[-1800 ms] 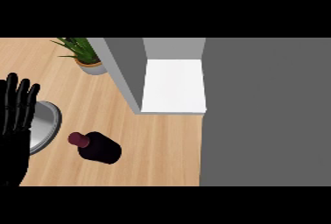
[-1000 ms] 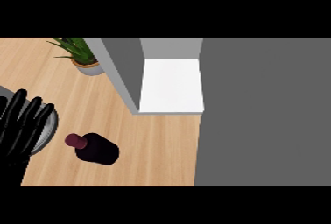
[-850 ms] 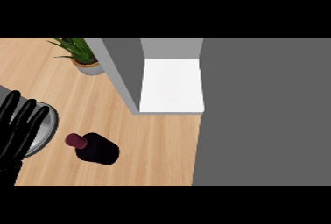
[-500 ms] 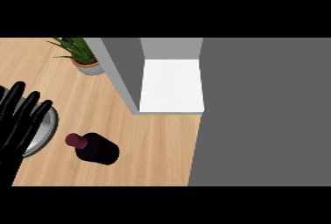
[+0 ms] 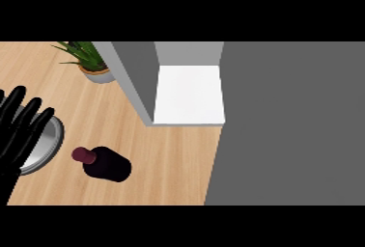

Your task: Pick up the wine, place it into the cabinet and close the cabinet

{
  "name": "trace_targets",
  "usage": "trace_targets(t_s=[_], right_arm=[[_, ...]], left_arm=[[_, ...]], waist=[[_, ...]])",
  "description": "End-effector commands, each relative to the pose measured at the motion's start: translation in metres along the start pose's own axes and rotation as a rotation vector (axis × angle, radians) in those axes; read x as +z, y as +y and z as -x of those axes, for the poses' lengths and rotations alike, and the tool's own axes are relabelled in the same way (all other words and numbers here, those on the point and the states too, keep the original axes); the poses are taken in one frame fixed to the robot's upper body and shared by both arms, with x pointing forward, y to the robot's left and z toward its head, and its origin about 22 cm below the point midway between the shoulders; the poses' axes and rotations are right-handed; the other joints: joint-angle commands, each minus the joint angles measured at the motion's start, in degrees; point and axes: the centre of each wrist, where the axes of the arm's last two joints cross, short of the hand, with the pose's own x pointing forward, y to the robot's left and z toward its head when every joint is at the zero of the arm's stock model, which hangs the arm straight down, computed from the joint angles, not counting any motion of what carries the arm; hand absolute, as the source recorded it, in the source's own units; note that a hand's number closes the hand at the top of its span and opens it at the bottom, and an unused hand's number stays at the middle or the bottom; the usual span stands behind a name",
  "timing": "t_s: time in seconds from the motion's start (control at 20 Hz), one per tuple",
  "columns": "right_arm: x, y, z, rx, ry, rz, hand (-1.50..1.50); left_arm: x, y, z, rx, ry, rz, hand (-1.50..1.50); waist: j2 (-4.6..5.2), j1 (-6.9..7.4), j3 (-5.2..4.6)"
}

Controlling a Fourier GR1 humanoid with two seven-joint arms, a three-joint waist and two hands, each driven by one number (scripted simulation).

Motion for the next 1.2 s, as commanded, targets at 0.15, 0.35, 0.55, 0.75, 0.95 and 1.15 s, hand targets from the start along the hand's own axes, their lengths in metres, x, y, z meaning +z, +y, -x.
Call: trace_targets(t_s=[0.15,0.35,0.55,0.75,0.95,1.15], right_arm=[[0.016,0.004,-0.034,0.054,-0.073,0.04,-1.5],[0.022,0.01,-0.042,0.041,-0.064,0.035,-1.5],[0.028,0.002,-0.048,0.072,-0.076,0.036,-1.5],[0.024,0.006,-0.046,0.071,-0.079,0.032,-1.5],[0.024,0.014,-0.048,0.042,-0.058,0.036,-1.5],[0.021,0.018,-0.041,0.036,-0.084,0.031,-1.5]], left_arm=[[-0.001,-0.003,-0.001,-0.028,-0.02,-0.018,-1.5],[0.0,0.0,0.007,-0.024,-0.009,-0.027,-1.5],[0.008,0.004,0.019,-0.021,0.012,-0.046,-1.5],[-0.004,-0.003,0.04,-0.012,0.01,-0.035,-1.5],[-0.008,0.023,0.039,-0.035,0.009,-0.06,-1.5],[-0.004,0.043,0.086,-0.049,0.02,-0.078,-1.5]], waist=[[0.06,-0.24,0.0],[-0.04,-0.43,-0.05],[-0.07,-0.41,-0.03],[-0.01,-0.68,-0.02],[-0.06,-0.55,-0.08],[-0.07,-0.81,-0.11]])
